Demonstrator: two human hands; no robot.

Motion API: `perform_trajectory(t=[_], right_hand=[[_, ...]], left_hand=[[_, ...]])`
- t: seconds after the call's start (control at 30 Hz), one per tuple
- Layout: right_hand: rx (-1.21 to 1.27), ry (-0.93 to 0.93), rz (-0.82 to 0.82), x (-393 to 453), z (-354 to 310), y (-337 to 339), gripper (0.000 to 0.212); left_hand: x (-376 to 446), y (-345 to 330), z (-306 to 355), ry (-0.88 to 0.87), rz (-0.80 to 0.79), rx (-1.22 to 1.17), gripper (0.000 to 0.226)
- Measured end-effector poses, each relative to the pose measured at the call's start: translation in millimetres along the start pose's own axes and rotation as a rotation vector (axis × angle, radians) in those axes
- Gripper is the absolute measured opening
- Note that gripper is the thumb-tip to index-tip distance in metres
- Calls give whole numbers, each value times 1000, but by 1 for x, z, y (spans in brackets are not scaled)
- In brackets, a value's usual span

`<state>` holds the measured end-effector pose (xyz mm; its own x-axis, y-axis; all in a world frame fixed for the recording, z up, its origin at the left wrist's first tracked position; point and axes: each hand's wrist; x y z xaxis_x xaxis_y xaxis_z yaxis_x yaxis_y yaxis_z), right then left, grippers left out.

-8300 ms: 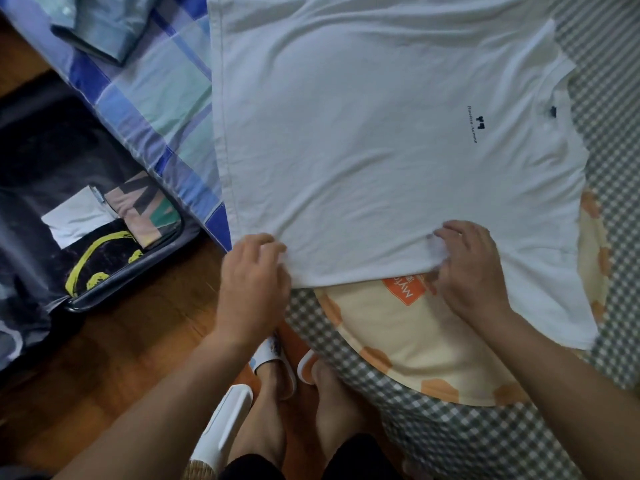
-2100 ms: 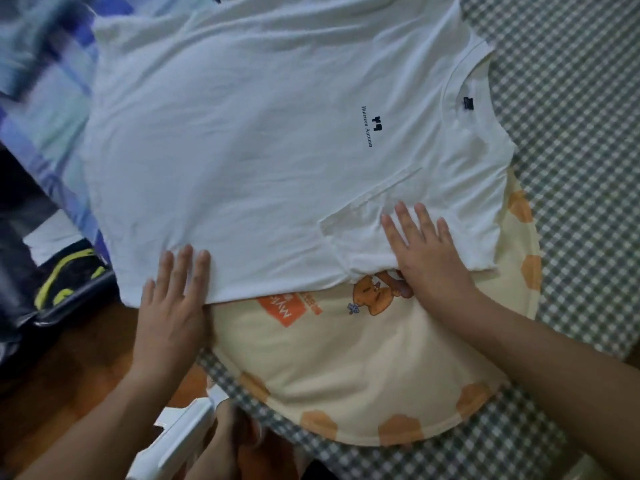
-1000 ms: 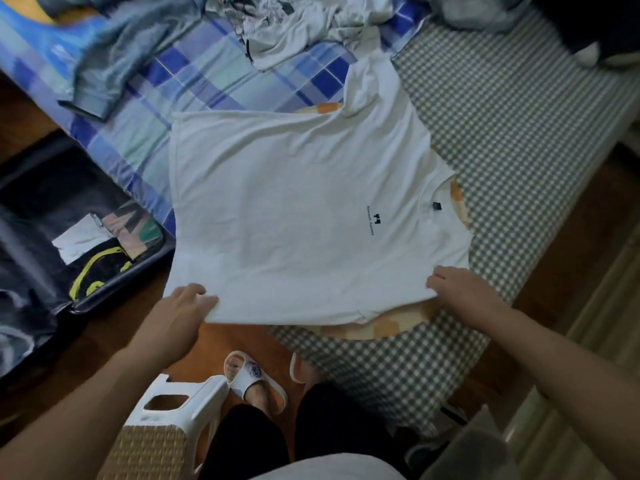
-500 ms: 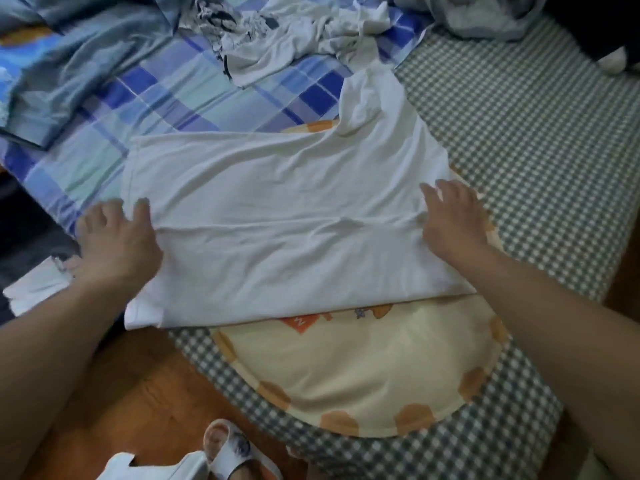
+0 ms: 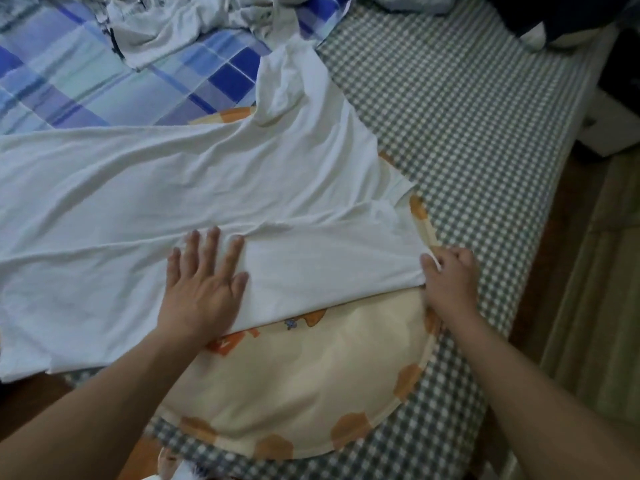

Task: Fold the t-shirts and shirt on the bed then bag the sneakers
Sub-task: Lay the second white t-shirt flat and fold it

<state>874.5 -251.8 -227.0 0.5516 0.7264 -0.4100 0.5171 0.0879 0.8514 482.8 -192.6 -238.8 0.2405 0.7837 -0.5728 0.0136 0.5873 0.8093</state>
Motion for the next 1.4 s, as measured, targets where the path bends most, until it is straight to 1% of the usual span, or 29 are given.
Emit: perform_trajectory(t=[0.07, 0.13, 0.2, 0.23, 0.27, 0.3, 0.33, 0.37, 0.4, 0.47, 0.5, 0.57, 0.6, 0.63, 0.67, 0.7, 0.73, 0.8, 0.87, 0.93, 1.0, 1.03, 1.07, 1.13, 1.17, 1.2, 1.27, 1.33, 1.4], right_hand=[[-32, -45, 23, -1, 1, 1, 39], [-125, 25, 128, -4, -7, 2, 29], [-233, 261, 251, -9, -29, -4, 33], [-272, 426, 265, -10, -43, -9, 39], [-326, 593, 218, -10, -57, -17, 46], [-401, 726, 127, -8, -70, -26, 52], [-486, 800, 13, -3, -80, -36, 58], [-556, 818, -91, 6, -87, -43, 62], [-605, 789, -166, 18, -91, -48, 65], [-631, 659, -233, 43, -94, -53, 67], [-613, 569, -224, 50, -98, -53, 66], [-537, 420, -129, 44, -118, -56, 64], [-482, 425, -58, 28, -134, -61, 64], [-426, 502, -8, 7, -151, -70, 63], [-390, 615, -12, -15, -166, -83, 63], [-375, 710, -56, -35, -178, -97, 63], [-380, 757, -107, -48, -185, -113, 64], [-421, 730, -147, -58, -190, -139, 67], [-464, 686, -147, -56, -189, -153, 68], [-488, 687, -141, -54, -189, -157, 68], [-493, 684, -144, -56, -191, -155, 68], [-499, 676, -149, -57, -193, -155, 68], [-512, 662, -155, -58, -194, -155, 69], [-538, 630, -171, -59, -197, -155, 69], [-548, 617, -177, -60, -198, -154, 69], [-559, 607, -179, -61, -198, -152, 70], [-586, 597, -195, -62, -201, -149, 70], [-548, 575, -188, -63, -212, -143, 67], [-412, 593, -95, -61, -232, -135, 60]], left_hand=[[-1, 2, 6, 23, -36, -12, 63], [-1, 8, 17, 63, -21, -47, 61], [-1, 16, 31, 33, 97, -41, 62], [-1, 18, 40, -45, 153, 4, 64], [1, 19, 48, -141, 191, 69, 65], [4, 17, 55, -224, 195, 133, 65], [10, 15, 61, -260, 162, 170, 64], [17, 12, 63, -241, 122, 171, 65], [25, 10, 64, -179, 83, 155, 66], [39, 6, 63, -64, 47, 123, 68], [43, 5, 62, -50, 46, 105, 68], [43, 7, 62, -71, 52, 57, 68], [39, 9, 61, -95, 71, 34, 67], [33, 11, 57, -114, 99, 7, 66], [26, 11, 47, -118, 125, -13, 65], [18, 9, 32, -100, 160, -28, 63], [9, 6, 10, -59, 187, -43, 62], [-12, -1, -47, 98, 228, -84, 61], [-31, -18, -123, 318, 196, -183, 59], [-44, -30, -191, 524, 94, -386, 60], [-49, -37, -227, 616, -3, -557, 49], [-48, -39, -232, 629, 11, -637, 49], [-48, -34, -228, 638, 90, -750, 57], [-52, -14, -220, 670, 326, -843, 69], [-52, -6, -220, 623, 432, -777, 72], [-52, 2, -219, 541, 475, -682, 73], [-42, 13, -226, 366, 476, -509, 69], [-23, 29, -237, 267, 466, -499, 62], [7, 57, -259, 219, 501, -498, 57]])
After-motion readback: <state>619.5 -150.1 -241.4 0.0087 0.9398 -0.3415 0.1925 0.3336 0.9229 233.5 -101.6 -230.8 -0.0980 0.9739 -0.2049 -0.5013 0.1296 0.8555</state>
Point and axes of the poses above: each hand's wrist, its own x-axis towards the middle knuckle, its own y-axis out of the back of the hand, z = x × y, and after that the axes turned 11 degrees about -z, right-handed
